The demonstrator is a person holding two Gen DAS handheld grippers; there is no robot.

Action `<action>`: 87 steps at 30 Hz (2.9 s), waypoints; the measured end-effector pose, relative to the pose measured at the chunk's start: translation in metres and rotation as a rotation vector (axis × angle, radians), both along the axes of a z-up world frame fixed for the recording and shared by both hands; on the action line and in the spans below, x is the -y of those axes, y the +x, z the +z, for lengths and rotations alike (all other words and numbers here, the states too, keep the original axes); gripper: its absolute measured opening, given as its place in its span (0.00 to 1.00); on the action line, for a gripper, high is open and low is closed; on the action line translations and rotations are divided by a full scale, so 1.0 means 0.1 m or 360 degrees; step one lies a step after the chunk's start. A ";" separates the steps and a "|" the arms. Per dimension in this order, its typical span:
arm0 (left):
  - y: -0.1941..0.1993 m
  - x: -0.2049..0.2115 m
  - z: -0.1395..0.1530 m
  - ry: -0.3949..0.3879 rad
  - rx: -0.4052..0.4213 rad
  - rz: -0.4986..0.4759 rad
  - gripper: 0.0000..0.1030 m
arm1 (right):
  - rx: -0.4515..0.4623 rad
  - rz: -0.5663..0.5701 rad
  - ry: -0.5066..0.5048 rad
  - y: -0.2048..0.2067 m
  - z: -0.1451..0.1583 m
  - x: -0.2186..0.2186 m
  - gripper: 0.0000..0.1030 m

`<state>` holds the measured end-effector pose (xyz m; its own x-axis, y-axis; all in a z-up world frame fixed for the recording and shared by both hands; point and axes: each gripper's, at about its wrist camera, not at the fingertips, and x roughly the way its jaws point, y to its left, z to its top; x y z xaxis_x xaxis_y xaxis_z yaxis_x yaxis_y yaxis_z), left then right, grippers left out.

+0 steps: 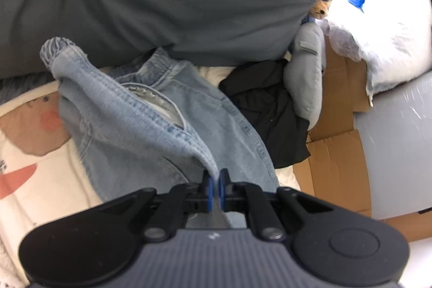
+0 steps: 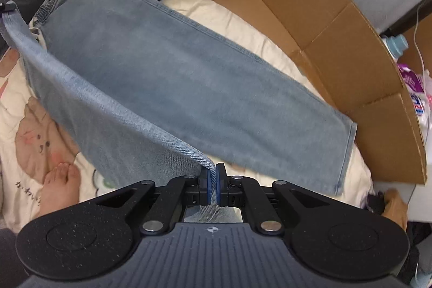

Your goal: Fold clothes

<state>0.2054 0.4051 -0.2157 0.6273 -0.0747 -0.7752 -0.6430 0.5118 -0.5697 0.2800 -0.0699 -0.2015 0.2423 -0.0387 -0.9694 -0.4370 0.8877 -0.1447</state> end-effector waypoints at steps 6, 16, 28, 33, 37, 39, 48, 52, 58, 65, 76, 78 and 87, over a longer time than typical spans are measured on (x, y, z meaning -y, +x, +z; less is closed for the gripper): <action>0.32 0.13 -0.11 0.0048 0.0041 0.0000 0.05 | 0.0030 0.0026 0.0001 0.27 -0.25 0.12 0.01; 0.96 0.22 -0.52 0.0127 0.0065 -0.0057 0.05 | 0.0013 -0.0023 0.0063 0.79 -0.70 0.26 0.01; 1.42 0.16 -1.02 0.0148 0.0029 -0.0074 0.05 | 0.0040 -0.0088 0.0060 1.36 -1.19 0.27 0.01; 1.53 0.14 -1.03 0.0165 0.0025 -0.0080 0.05 | 0.0063 -0.0106 0.0048 1.55 -1.24 0.26 0.01; 1.64 0.16 -1.03 0.0187 0.0019 -0.0096 0.05 | 0.0066 -0.0117 0.0026 1.69 -1.31 0.26 0.01; 1.71 0.16 -1.05 0.0195 0.0006 -0.0103 0.05 | 0.0055 -0.0126 0.0015 1.75 -1.38 0.25 0.01; 2.03 0.14 -1.27 0.0207 -0.0113 -0.0082 0.06 | 0.0040 -0.0152 -0.0020 2.05 -1.62 0.23 0.01; 2.07 0.15 -1.27 0.0204 -0.0137 -0.0071 0.06 | 0.0023 -0.0165 -0.0034 2.15 -1.75 0.23 0.01; 2.10 0.14 -1.18 0.0182 -0.0138 -0.0075 0.06 | 0.0040 -0.0175 -0.0090 2.18 -1.96 0.18 0.01; 2.17 0.12 -1.19 0.0196 -0.0188 -0.0082 0.06 | 0.0075 -0.0205 -0.0113 2.22 -1.98 0.15 0.01; 2.21 0.06 -1.19 0.0176 -0.0207 -0.0198 0.26 | 0.0036 -0.0242 -0.0207 2.38 -2.17 0.08 0.09; 2.14 0.10 -1.09 0.0242 -0.0159 -0.0256 0.38 | 0.0055 -0.0242 -0.0213 2.37 -2.15 0.07 0.15; 1.73 0.30 -1.01 0.0281 -0.0014 -0.0478 0.40 | 0.0238 -0.0147 -0.0090 1.94 -1.47 0.04 0.61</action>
